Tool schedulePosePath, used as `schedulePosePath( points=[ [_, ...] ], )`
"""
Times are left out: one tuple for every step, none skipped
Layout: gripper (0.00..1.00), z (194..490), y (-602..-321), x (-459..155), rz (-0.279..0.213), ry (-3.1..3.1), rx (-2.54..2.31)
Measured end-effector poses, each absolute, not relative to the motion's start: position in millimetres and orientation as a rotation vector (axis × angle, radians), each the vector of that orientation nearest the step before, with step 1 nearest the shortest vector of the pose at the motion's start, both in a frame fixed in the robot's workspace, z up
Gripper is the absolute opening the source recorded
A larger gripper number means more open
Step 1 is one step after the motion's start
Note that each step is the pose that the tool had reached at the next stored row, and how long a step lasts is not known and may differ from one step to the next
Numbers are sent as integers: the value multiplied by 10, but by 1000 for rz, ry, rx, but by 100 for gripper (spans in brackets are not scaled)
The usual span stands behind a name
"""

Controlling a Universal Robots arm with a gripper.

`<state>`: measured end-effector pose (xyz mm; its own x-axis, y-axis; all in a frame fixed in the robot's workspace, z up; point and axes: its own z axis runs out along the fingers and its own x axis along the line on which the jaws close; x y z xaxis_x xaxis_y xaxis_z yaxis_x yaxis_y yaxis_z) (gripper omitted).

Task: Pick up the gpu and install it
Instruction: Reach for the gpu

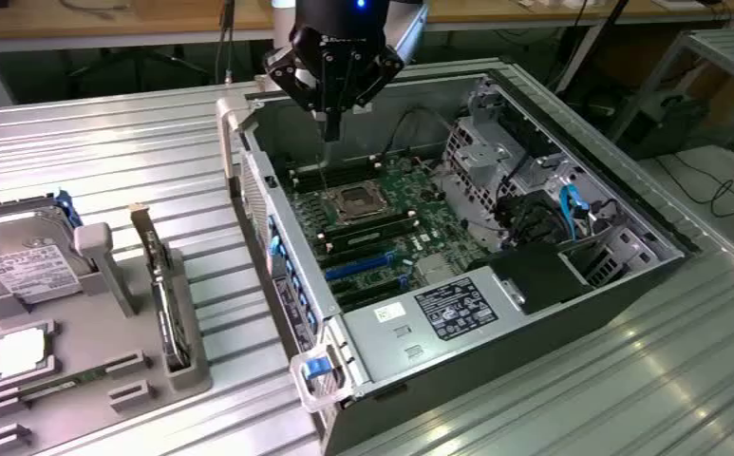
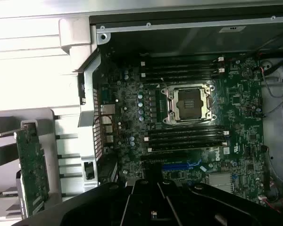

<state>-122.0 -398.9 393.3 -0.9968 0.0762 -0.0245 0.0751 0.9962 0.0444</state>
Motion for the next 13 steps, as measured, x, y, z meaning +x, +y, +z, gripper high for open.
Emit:
schedulePosePath(
  points=[
    [11, 3933, -3989, -1222, 68, 3112, 118],
    [11, 3932, -3990, -1237, 68, 3112, 118],
    [11, 3933, -3989, -1257, 68, 3112, 118],
    [11, 3933, -3989, -1273, 68, 3112, 118],
    [11, 3933, -3989, -1281, 68, 3113, 118],
    [11, 3933, -3989, -1301, 68, 3112, 118],
    [11, 3933, -3989, -1313, 68, 3112, 118],
    [11, 3933, -3989, -1329, 68, 3112, 118],
    [11, 3933, -3989, -1338, 68, 3112, 118],
    [11, 3933, -3989, -1345, 68, 3112, 118],
    [11, 3933, -3989, -1420, 68, 3112, 118],
    [11, 3933, -3989, -1425, 68, 3113, 118],
    [11, 3933, -3989, -1430, 68, 3113, 118]
  ],
)
